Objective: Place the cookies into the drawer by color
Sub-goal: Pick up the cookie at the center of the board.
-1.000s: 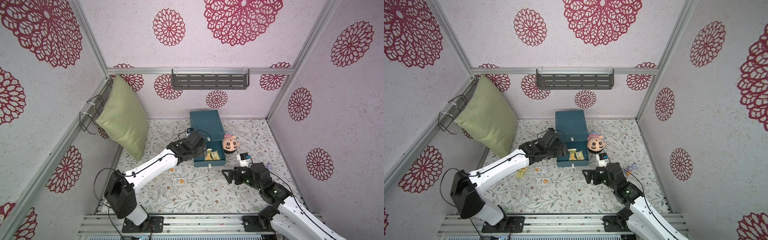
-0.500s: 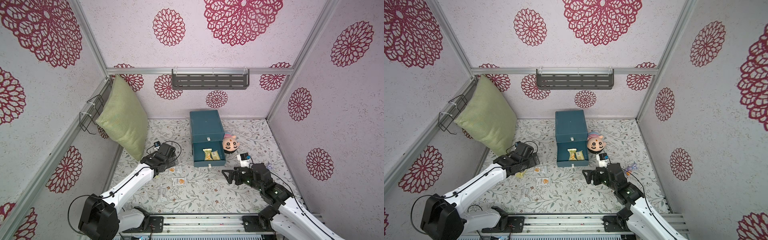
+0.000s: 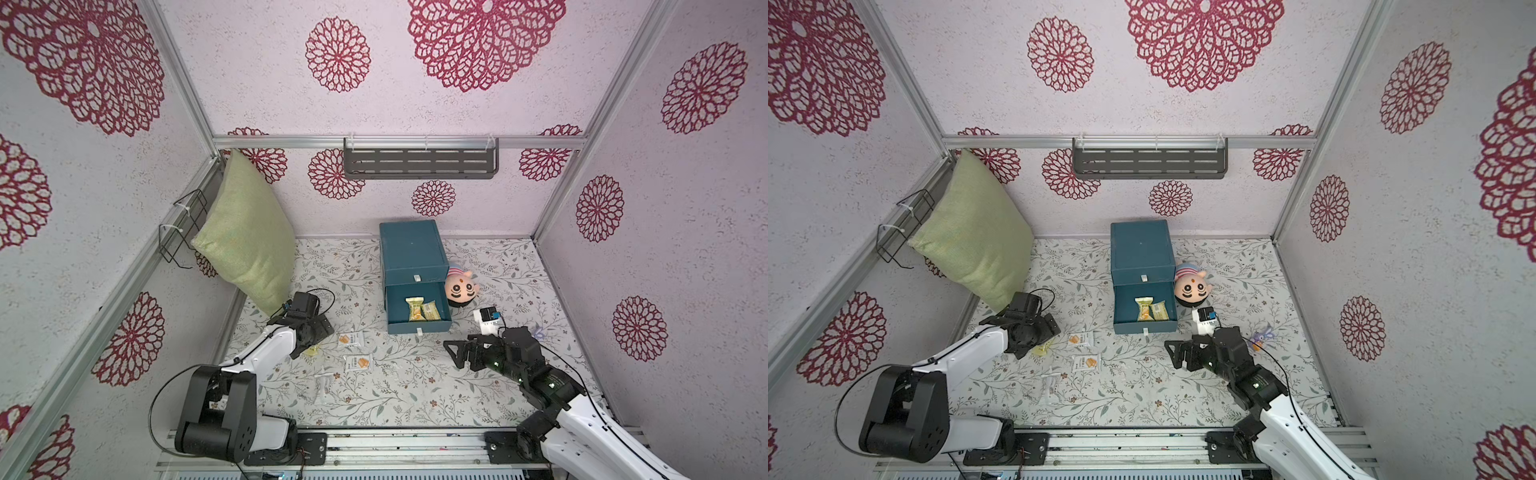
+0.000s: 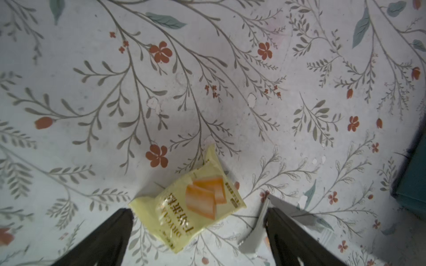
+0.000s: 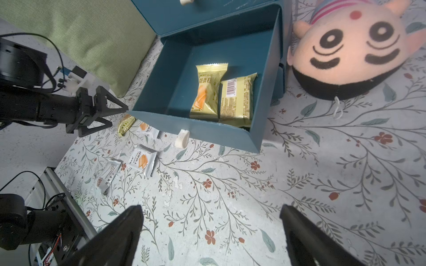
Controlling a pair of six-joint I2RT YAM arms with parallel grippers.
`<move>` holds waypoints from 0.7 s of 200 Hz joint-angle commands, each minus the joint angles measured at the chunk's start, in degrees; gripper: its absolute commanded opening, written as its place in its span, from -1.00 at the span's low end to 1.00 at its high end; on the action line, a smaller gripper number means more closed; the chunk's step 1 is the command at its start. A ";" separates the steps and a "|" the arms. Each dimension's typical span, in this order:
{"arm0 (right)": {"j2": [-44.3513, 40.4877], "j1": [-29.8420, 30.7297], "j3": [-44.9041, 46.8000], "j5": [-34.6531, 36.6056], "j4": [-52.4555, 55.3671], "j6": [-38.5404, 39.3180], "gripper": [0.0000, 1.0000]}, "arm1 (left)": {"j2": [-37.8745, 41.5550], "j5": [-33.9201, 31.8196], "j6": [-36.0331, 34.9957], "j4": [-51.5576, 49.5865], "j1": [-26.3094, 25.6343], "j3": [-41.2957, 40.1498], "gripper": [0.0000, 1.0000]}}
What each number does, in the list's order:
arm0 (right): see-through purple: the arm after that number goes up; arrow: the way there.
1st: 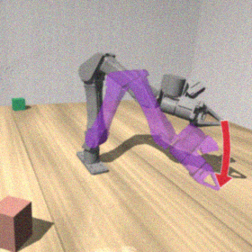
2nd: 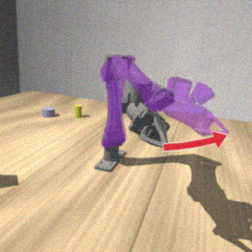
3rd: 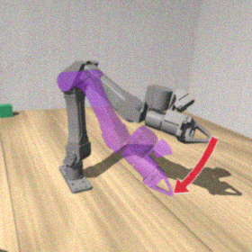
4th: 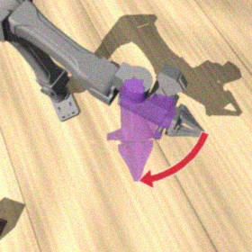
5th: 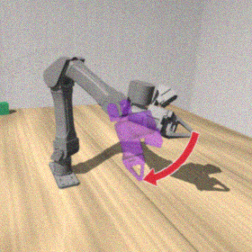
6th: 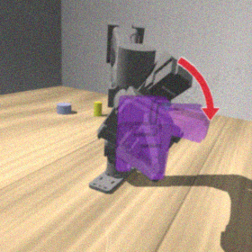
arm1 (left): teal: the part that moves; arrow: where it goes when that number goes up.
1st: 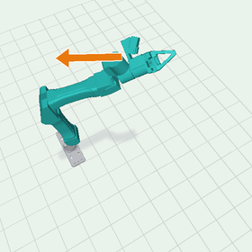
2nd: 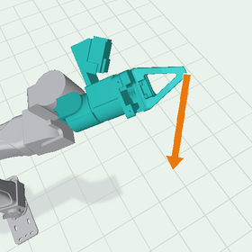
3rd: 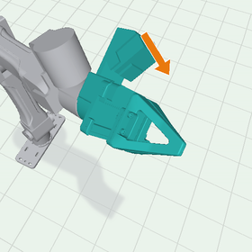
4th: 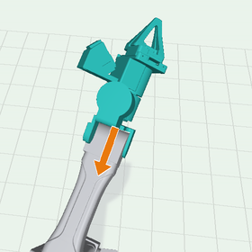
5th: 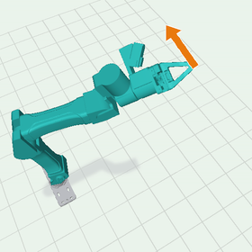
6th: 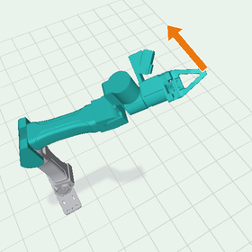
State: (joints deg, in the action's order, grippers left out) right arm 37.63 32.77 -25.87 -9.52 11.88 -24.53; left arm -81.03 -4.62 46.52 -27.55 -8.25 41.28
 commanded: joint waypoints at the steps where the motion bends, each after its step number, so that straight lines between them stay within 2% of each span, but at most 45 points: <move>1: -0.58 -0.20 -0.26 -1.39 -0.89 0.61 0.98 | -3.78 5.35 -2.29 5.04 1.38 0.25 0.95; 25: -0.50 -0.25 -0.24 -1.45 -0.82 0.63 0.98 | -4.94 6.98 -1.94 6.39 1.49 -0.38 0.97; 69: -0.36 -0.25 -0.06 -1.12 -1.14 0.70 0.98 | 0.14 8.87 1.34 8.20 -1.72 -5.00 0.97; 112: -0.23 -0.25 0.01 -1.24 -1.34 0.78 0.98 | 1.52 7.29 3.22 7.56 -6.82 -5.77 0.84; 140: -0.41 -0.23 0.09 -1.25 -1.33 0.72 0.98 | -0.39 2.67 2.22 5.64 -6.97 -4.91 0.60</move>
State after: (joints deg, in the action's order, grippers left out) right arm 37.67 32.77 -25.87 -9.54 11.86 -24.51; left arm -80.16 1.93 48.73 -20.56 -15.03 36.01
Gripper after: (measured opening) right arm 0.991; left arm 0.828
